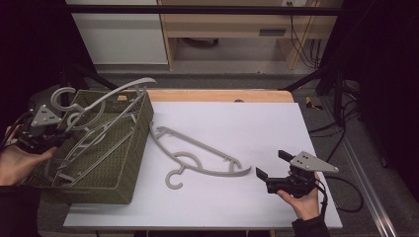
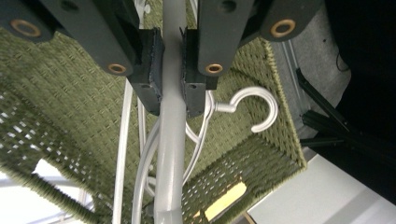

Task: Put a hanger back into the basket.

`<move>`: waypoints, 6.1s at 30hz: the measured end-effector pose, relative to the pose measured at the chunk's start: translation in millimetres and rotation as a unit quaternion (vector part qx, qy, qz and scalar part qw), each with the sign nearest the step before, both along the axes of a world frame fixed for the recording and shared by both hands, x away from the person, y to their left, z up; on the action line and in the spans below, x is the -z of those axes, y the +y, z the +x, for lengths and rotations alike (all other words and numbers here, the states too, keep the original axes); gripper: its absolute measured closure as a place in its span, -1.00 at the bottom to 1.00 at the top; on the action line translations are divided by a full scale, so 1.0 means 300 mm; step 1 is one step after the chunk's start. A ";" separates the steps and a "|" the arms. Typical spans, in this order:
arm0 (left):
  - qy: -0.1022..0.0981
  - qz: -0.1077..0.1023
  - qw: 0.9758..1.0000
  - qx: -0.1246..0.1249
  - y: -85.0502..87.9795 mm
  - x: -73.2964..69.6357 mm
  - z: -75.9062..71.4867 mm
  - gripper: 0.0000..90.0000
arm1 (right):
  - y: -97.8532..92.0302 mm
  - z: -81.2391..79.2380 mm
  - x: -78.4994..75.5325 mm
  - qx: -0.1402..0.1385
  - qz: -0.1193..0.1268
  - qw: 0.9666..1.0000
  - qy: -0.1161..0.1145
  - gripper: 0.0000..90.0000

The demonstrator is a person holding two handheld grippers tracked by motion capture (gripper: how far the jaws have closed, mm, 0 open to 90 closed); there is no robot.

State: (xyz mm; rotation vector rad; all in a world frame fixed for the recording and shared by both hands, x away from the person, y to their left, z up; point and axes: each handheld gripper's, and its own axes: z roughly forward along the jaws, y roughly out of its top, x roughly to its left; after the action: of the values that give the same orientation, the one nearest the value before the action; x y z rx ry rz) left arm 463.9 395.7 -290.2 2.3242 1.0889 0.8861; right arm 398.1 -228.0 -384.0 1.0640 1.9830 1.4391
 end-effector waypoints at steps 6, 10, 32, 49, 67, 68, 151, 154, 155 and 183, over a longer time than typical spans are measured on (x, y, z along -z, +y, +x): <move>0.010 0.007 1.000 -0.008 0.014 0.020 0.009 0.80 | 0.001 0.001 0.002 0.002 0.001 1.000 0.000 -0.90; 0.024 0.021 0.999 -0.025 0.030 0.046 0.022 0.80 | 0.001 0.000 0.001 0.001 0.001 1.000 -0.001 -0.90; 0.073 0.008 0.995 -0.065 0.090 0.143 0.069 0.80 | 0.001 0.000 0.003 -0.006 -0.004 1.000 -0.002 -0.90; 0.125 -0.012 0.991 -0.054 0.077 0.255 0.112 0.77 | 0.004 0.003 0.005 -0.006 -0.005 1.000 0.000 -0.90; 0.114 -0.041 0.984 -0.129 0.133 0.314 0.123 0.27 | 0.013 0.008 0.009 -0.010 -0.006 1.000 0.003 -0.90; 0.112 -0.039 0.984 -0.132 0.135 0.314 0.120 0.23 | 0.013 0.008 0.009 -0.009 -0.007 1.000 0.004 -0.90; -0.066 -0.273 0.950 0.134 -0.442 0.269 -0.219 -0.76 | 0.488 0.267 0.026 -0.194 -0.218 0.943 0.159 -0.52; -0.067 -0.275 0.950 0.133 -0.438 0.267 -0.219 -0.77 | 0.521 0.289 0.055 -0.197 -0.233 0.937 0.170 -0.40; -0.067 -0.275 0.950 0.132 -0.436 0.266 -0.219 -0.76 | 0.521 0.289 0.055 -0.197 -0.233 0.937 0.170 -0.40; -0.079 -0.282 0.948 0.122 -0.404 0.249 -0.223 -0.77 | 0.592 0.378 0.241 -0.216 -0.268 0.911 0.228 0.65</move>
State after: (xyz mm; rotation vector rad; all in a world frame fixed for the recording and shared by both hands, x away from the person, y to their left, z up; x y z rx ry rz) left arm 396.9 274.7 -364.8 1.8249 0.8259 0.5603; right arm 511.4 -50.3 -456.3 0.7791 2.8666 0.7533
